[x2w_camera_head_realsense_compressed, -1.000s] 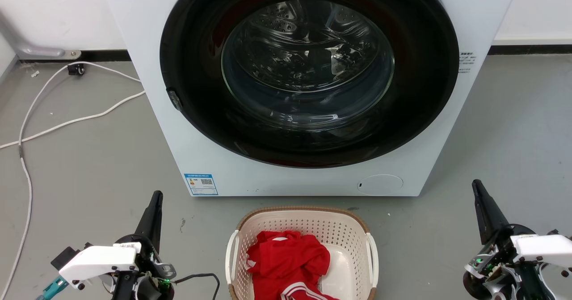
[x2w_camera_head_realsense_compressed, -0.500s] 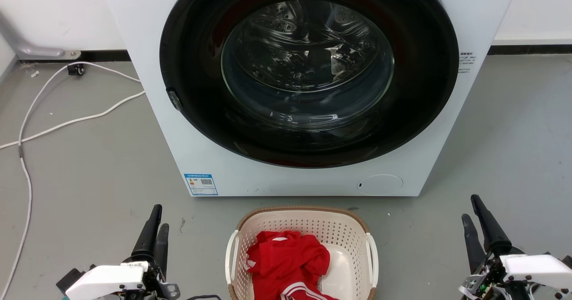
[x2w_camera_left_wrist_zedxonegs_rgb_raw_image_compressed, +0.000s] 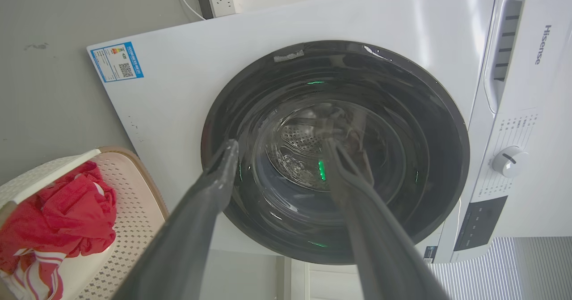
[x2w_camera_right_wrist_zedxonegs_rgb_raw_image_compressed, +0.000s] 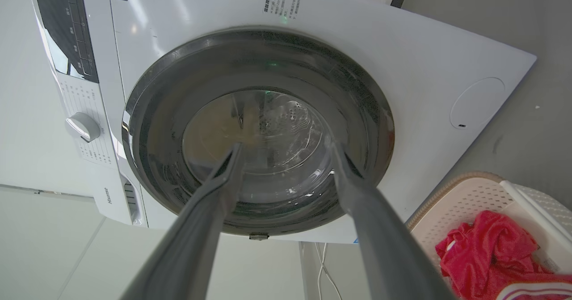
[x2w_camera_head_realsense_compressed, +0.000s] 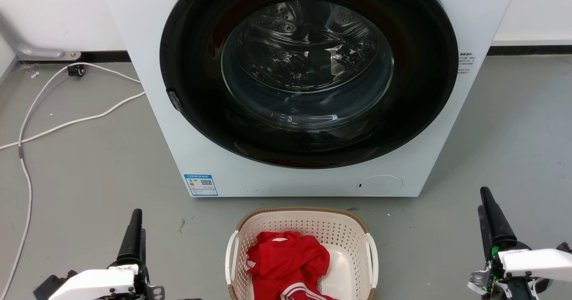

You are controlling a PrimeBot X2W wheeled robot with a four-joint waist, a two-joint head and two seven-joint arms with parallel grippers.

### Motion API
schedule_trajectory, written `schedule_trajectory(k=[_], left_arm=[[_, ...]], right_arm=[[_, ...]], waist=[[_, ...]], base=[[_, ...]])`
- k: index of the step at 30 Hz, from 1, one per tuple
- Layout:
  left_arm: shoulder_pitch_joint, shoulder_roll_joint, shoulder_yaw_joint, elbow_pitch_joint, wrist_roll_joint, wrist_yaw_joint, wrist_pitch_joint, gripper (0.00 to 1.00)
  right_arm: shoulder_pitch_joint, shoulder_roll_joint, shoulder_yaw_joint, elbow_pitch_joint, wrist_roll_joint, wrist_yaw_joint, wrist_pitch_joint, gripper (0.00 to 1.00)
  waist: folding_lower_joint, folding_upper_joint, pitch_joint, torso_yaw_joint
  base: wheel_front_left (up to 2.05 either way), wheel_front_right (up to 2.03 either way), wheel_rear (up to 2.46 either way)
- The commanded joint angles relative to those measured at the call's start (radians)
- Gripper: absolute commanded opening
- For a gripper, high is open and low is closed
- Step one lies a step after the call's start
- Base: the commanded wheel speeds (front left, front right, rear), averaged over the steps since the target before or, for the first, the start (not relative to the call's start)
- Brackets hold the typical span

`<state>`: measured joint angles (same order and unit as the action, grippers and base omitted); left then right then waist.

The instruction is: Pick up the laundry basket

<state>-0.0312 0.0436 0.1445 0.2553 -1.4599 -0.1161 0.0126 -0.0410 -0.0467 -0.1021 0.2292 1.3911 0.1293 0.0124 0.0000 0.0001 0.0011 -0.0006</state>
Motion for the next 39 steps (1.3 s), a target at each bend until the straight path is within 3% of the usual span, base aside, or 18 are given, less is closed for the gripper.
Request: schedule_trajectory(k=[1,15,21,32,39], left_arm=[[-0.014,0.004,0.013,-0.024,0.027,0.005,-0.012,1.0],[-0.001,0.005,0.033,-0.178,0.307,0.101,-0.065,1.0],[0.028,0.005,-0.014,-0.228,0.408,0.085,-0.086,1.0],[0.051,0.006,-0.113,-0.299,0.744,0.08,-0.121,1.0],[0.067,0.01,-0.179,-0.309,0.896,0.093,-0.142,1.0]], right_arm=[[-0.019,-0.003,-0.003,-0.034,-0.048,0.001,-0.012,1.0],[-0.024,-0.004,0.008,-0.171,-0.471,0.002,-0.066,1.0],[-0.023,-0.004,0.049,-0.231,-0.652,0.002,-0.087,1.0],[0.004,-0.004,0.088,-0.271,-0.858,0.002,-0.122,1.0],[0.029,-0.004,0.09,-0.228,-0.949,0.002,-0.141,1.0]], waist=[[0.0,-0.0001,0.0,0.0],[0.0,-0.0001,0.001,0.003],[0.0,-0.0001,0.001,0.001],[0.0,-0.0001,-0.001,-0.004],[0.0,-0.0001,-0.005,-0.006]], base=[[0.0,0.0,0.0],[0.0,0.0,0.0],[0.0,0.0,0.0],[0.0,0.0,0.0],[0.0,0.0,0.0]])
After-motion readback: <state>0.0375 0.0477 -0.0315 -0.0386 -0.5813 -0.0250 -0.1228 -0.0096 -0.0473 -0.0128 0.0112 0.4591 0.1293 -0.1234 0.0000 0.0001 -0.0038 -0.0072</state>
